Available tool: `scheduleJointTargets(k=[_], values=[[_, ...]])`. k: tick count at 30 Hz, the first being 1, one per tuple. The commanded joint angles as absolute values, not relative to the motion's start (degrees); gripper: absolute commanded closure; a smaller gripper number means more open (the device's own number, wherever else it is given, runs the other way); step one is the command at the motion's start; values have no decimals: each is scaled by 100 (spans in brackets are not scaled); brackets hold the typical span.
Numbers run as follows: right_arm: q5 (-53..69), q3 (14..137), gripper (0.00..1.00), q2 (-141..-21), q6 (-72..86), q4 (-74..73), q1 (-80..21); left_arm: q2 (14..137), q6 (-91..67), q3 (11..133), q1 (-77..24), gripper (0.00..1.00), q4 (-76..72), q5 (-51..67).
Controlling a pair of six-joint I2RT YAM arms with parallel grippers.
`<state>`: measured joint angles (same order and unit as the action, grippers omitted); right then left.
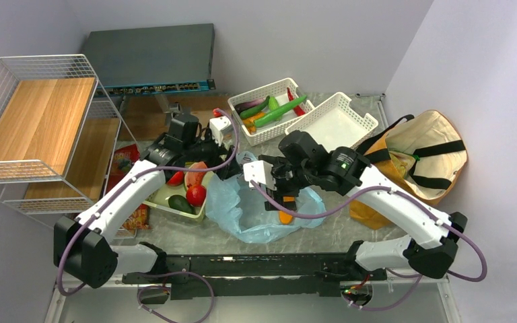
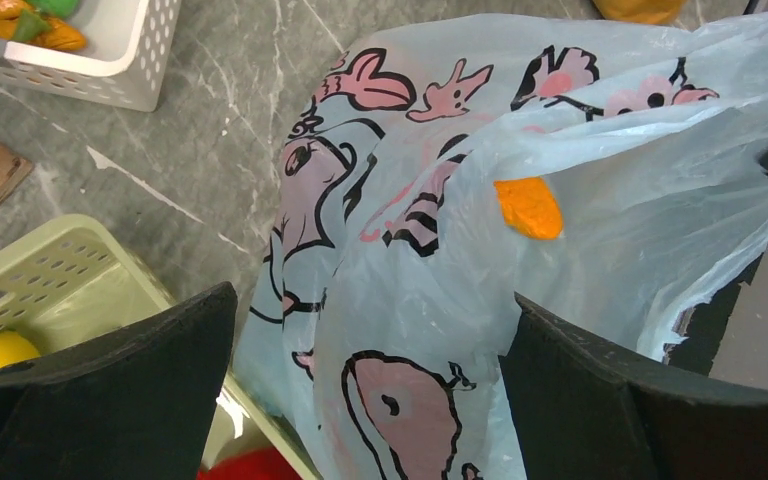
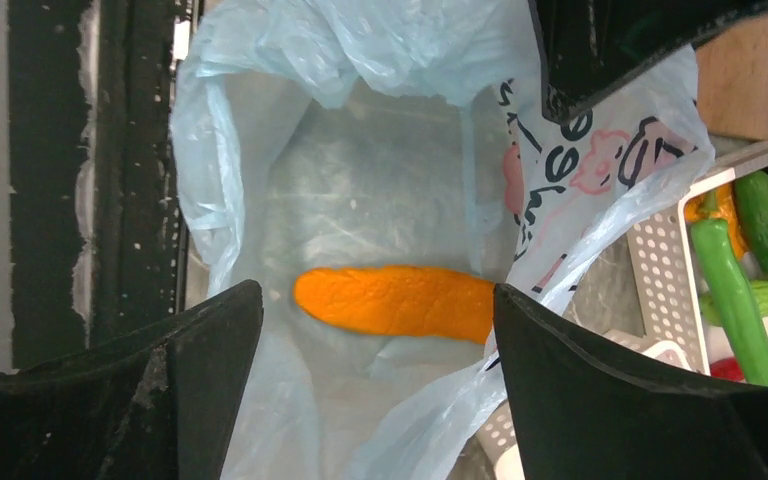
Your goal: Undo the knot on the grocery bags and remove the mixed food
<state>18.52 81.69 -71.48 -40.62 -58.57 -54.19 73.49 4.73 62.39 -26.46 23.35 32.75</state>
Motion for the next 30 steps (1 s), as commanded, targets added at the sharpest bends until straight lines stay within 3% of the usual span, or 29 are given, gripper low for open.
scheduleJointTargets(k=[1, 4, 9, 13, 20, 23, 27, 30], values=[[1377, 8417, 11, -7227, -3967, -5771, -5293, 6964, 318, 6100, -2638, 1, 2262, 2996], [1646, 8293, 14, -6948, -3854, -5871, -5005, 7004, 403, 6019, -2632, 1, 2348, 2905], [2124, 7833, 58, -6525, -4326, -5659, -5297, 7087, 119, 5898, -2636, 2, 2117, 3153], [2366, 8753, 79, -7814, -4145, -6145, -5556, 7258, 42, 5992, -2625, 7, 2118, 3101], [1086, 6546, 81, -7405, -4158, -5158, -5565, 7325, -275, 6038, -2480, 19, 2284, 3061], [374, 5671, 74, -7058, -4114, -4555, -5543, 7335, -328, 5943, -2470, 28, 2202, 3129], [-192, 5399, 67, -7177, -3783, -4193, -5294, 7414, -343, 5911, -2470, 34, 2216, 3144], [-57, 5473, 50, -7406, -3017, -4037, -4901, 7489, -397, 5915, -2469, 34, 2190, 3194]])
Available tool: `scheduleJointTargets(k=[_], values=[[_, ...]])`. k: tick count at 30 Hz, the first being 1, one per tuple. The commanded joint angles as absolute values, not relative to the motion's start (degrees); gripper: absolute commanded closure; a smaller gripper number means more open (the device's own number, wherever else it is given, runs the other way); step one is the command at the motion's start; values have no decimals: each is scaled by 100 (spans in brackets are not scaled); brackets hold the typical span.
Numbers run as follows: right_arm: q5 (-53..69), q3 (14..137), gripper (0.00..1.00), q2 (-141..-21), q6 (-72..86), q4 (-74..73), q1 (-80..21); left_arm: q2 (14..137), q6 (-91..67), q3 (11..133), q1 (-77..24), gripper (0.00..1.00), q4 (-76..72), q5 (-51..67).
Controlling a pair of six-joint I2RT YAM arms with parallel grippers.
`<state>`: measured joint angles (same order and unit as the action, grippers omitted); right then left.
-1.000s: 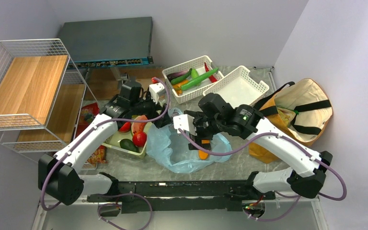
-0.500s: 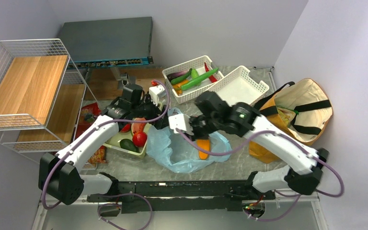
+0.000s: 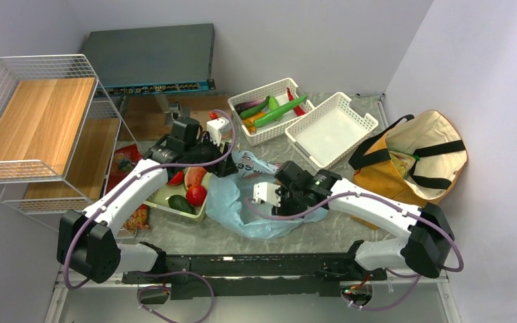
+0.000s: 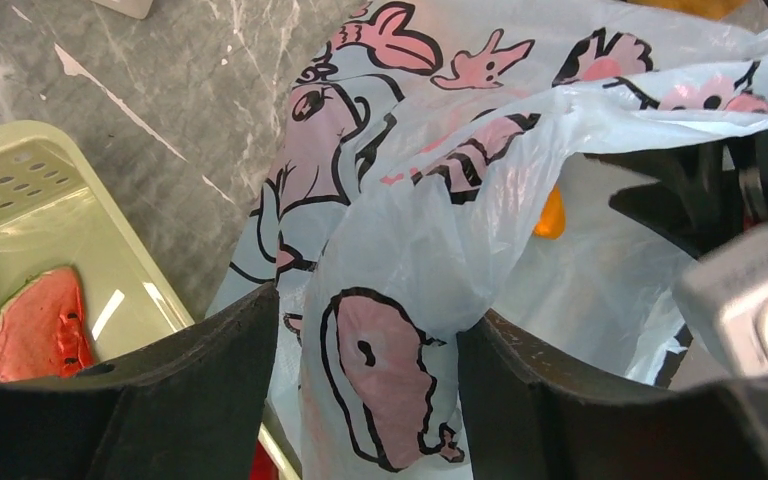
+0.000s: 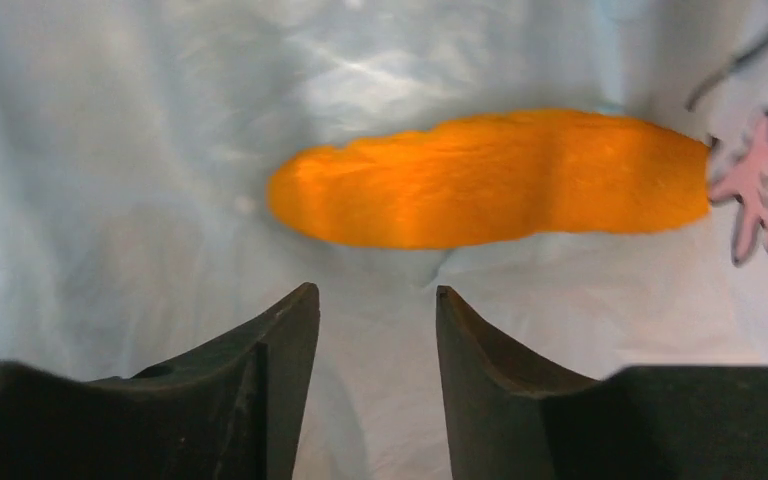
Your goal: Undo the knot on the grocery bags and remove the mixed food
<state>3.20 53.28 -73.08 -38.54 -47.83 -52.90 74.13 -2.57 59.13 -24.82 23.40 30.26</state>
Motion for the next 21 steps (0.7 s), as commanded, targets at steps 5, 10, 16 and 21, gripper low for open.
scheduleJointTargets(k=[5, 10, 16, 21], values=[[161, 5471, 34, -7633, -1654, -3530, -4400, 7526, -520, 5875, -2470, 33, 2093, 3256], [-590, 5358, 20, -7685, -191, -2975, -4390, 7464, -571, 5791, -2474, 33, 2049, 3231], [-1252, 5427, 9, -8071, 766, -2677, -4419, 7455, -574, 5734, -2487, 32, 2092, 3246], [-1692, 5068, 9, -8346, 1049, -2380, -4434, 7433, -525, 5733, -2493, 31, 2168, 3204]])
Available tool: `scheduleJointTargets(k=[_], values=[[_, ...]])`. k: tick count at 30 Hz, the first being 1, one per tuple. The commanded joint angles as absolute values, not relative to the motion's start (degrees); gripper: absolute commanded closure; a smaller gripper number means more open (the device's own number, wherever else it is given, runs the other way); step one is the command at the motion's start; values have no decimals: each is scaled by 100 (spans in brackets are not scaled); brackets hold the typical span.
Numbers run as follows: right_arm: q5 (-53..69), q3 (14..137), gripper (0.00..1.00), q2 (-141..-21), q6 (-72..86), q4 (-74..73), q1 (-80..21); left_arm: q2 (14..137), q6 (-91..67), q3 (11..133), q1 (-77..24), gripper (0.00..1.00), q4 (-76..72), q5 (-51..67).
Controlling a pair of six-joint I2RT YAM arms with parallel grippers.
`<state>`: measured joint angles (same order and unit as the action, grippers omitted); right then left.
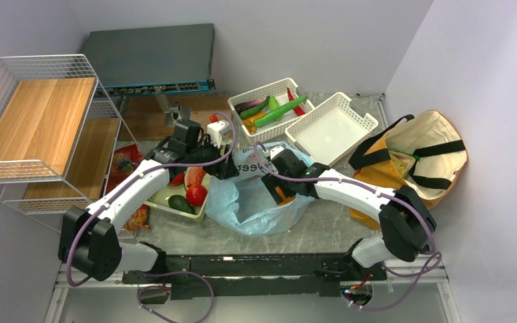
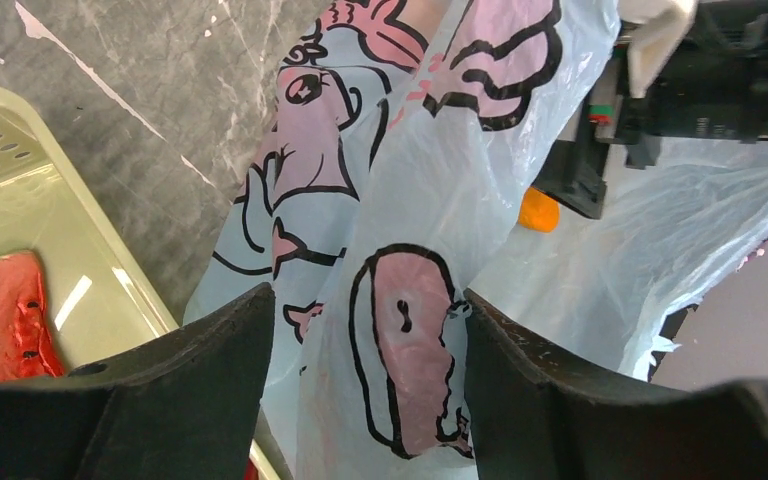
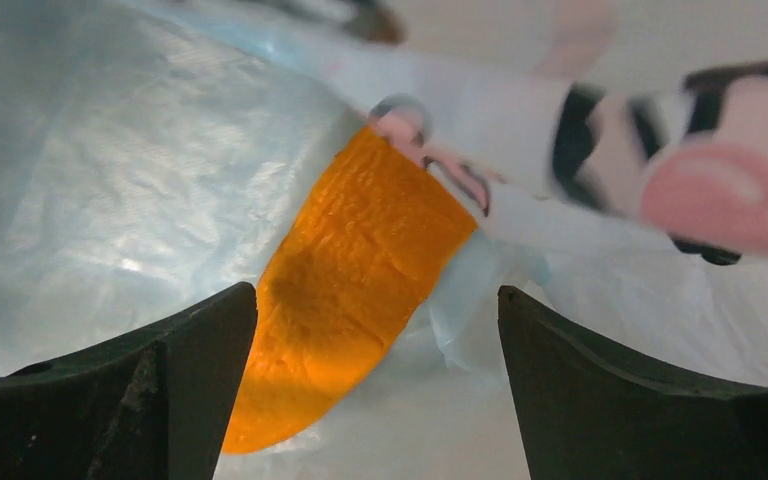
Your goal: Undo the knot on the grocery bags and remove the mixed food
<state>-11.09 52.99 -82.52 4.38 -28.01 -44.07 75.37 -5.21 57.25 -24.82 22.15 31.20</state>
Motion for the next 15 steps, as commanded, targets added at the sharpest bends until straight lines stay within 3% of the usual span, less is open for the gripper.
scheduleJointTargets(k=[1, 7, 10, 11, 15], values=[[-1710, 4952, 9, -8345, 1083, -2274, -4448, 7428, -525, 5715, -2496, 30, 2163, 3202], [-1519, 4721, 13, -8611, 1191, -1907, -4559, 7402, -547, 5565, -2505, 26, 2141, 3118], [-1415, 4899, 23, -8894, 1149, -2048, -4563, 7444, -515, 5586, -2505, 24, 2171, 3087], [-1382, 4977, 31, -8989, 1150, -2161, -4539, 7452, -510, 5600, -2503, 24, 2179, 3092], [-1103, 5001, 77, -8874, 1035, -2381, -4443, 7471, -484, 5606, -2506, 24, 2137, 3063]])
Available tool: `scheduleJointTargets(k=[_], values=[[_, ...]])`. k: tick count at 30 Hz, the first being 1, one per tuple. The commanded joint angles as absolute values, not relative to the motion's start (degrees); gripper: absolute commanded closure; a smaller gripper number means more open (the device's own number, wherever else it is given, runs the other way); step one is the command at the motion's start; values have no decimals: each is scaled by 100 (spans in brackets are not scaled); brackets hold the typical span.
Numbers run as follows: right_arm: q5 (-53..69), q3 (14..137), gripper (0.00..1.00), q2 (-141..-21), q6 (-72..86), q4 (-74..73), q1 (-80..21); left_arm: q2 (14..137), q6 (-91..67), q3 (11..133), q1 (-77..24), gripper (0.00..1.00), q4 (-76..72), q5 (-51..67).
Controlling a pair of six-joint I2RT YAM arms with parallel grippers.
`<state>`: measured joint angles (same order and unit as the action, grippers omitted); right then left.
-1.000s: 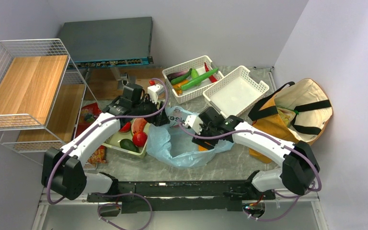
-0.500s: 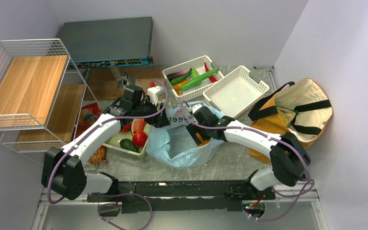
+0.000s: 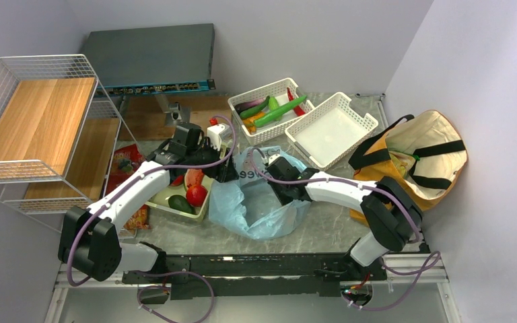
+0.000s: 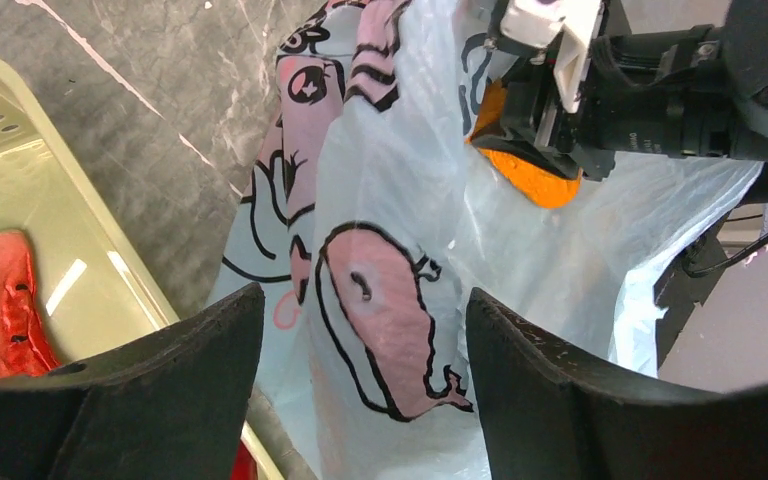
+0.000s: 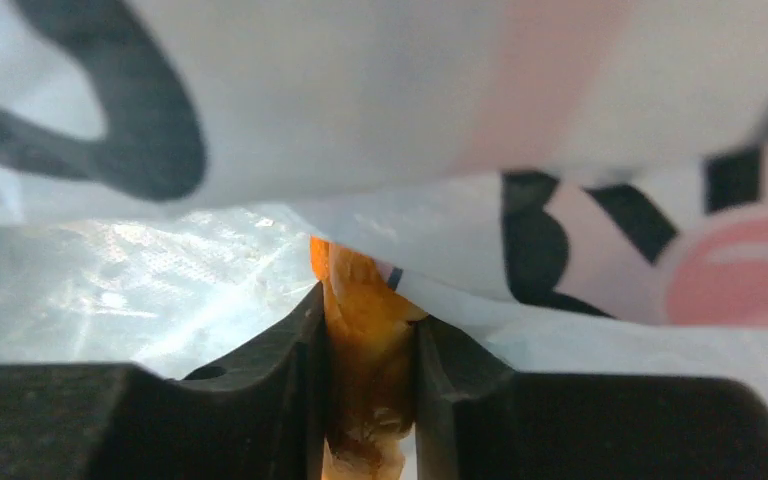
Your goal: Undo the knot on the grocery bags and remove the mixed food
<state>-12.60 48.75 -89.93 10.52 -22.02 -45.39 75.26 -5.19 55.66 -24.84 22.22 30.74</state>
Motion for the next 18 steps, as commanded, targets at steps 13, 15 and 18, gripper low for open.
scheduleJointTargets(k=[13, 15, 18], values=[[1675, 4709, 100, -6579, -703, -2285, -4438, 7549, -498, 5656, -2514, 50, 1745, 3202], [1838, 4851, 100, -6712, -965, -2706, -4445, 7462, -572, 5640, -2494, 64, 1495, 3256], [2155, 4929, 100, -6861, -1379, -3228, -4429, 7308, -709, 5569, -2479, 77, 1030, 3485]])
